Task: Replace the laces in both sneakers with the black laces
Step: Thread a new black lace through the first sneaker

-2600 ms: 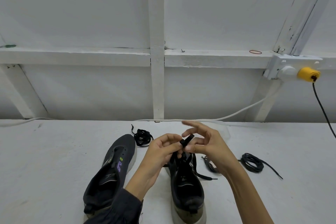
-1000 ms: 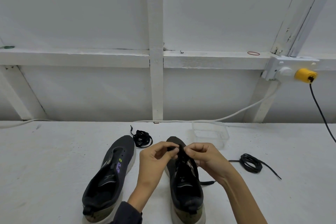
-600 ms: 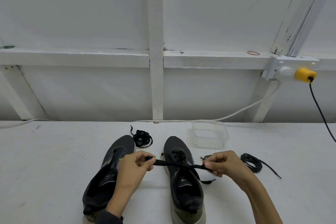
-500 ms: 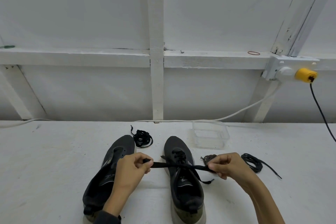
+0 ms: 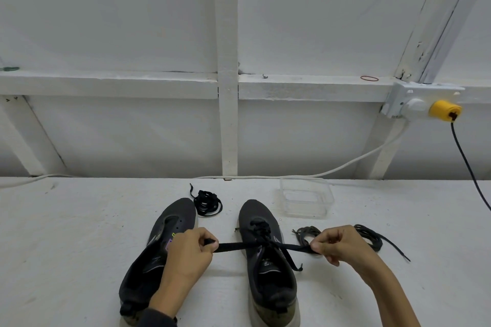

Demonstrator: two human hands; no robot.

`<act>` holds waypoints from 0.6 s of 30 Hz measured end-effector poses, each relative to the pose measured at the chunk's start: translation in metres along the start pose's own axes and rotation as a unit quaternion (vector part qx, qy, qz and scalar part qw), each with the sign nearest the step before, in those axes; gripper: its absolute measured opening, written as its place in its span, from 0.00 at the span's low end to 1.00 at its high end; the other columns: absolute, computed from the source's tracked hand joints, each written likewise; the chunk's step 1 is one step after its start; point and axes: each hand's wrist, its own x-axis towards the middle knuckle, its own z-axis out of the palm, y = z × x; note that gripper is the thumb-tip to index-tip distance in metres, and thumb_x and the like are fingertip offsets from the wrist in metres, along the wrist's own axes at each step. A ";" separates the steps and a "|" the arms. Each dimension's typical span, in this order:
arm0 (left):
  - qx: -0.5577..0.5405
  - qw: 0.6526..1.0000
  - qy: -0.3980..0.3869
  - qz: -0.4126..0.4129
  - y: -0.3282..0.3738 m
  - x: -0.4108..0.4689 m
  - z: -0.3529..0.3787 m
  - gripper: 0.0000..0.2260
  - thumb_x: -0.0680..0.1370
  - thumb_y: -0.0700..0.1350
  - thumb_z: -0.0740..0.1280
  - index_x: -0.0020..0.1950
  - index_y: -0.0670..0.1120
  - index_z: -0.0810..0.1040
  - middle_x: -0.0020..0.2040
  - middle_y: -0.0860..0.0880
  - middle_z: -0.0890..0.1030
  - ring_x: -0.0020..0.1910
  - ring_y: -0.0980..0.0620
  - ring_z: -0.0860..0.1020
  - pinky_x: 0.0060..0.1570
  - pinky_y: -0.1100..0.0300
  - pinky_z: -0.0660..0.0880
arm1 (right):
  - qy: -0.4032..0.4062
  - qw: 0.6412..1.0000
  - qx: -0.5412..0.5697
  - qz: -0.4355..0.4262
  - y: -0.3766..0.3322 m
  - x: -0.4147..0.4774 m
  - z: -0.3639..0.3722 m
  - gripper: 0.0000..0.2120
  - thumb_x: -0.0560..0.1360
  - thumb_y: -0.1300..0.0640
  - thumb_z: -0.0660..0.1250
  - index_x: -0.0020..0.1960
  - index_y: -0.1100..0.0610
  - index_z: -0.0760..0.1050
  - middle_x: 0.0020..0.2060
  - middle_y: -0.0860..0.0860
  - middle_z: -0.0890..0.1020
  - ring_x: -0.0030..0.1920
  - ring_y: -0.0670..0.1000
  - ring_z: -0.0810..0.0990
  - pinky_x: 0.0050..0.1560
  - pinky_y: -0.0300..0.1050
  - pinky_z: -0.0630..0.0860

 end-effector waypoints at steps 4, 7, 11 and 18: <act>0.064 0.992 -0.112 -0.001 0.000 0.003 0.006 0.09 0.72 0.46 0.72 0.35 0.58 0.78 0.36 0.55 0.82 0.38 0.59 0.79 0.44 0.64 0.78 | -0.065 0.997 -0.041 0.010 0.003 0.004 0.006 0.04 0.70 0.67 0.75 0.37 0.62 0.83 0.28 0.56 0.77 0.28 0.49 0.74 0.29 0.41 0.71; 0.099 0.974 -0.202 0.022 0.003 0.003 0.007 0.14 0.70 0.46 0.72 0.50 0.61 0.76 0.54 0.62 0.77 0.53 0.62 0.75 0.56 0.59 0.75 | -0.156 0.981 -0.117 0.003 0.003 0.001 0.006 0.02 0.70 0.57 0.76 0.39 0.55 0.85 0.36 0.56 0.83 0.37 0.46 0.79 0.36 0.40 0.74; -0.054 0.977 -0.189 0.084 0.015 0.008 0.014 0.27 0.74 0.40 0.69 0.70 0.58 0.67 0.69 0.63 0.62 0.69 0.62 0.61 0.66 0.68 0.58 | -0.074 0.994 -0.081 -0.028 -0.001 0.003 0.009 0.06 0.73 0.49 0.74 0.48 0.49 0.85 0.46 0.49 0.86 0.45 0.43 0.81 0.47 0.37 0.76; -0.193 0.967 -0.102 0.131 0.038 -0.005 0.055 0.10 0.82 0.51 0.61 0.60 0.56 0.79 0.64 0.63 0.76 0.65 0.66 0.71 0.65 0.68 0.66 | 0.012 0.997 0.017 -0.080 0.006 0.014 0.070 0.17 0.77 0.44 0.64 0.66 0.44 0.74 0.64 0.38 0.75 0.64 0.35 0.71 0.59 0.29 0.67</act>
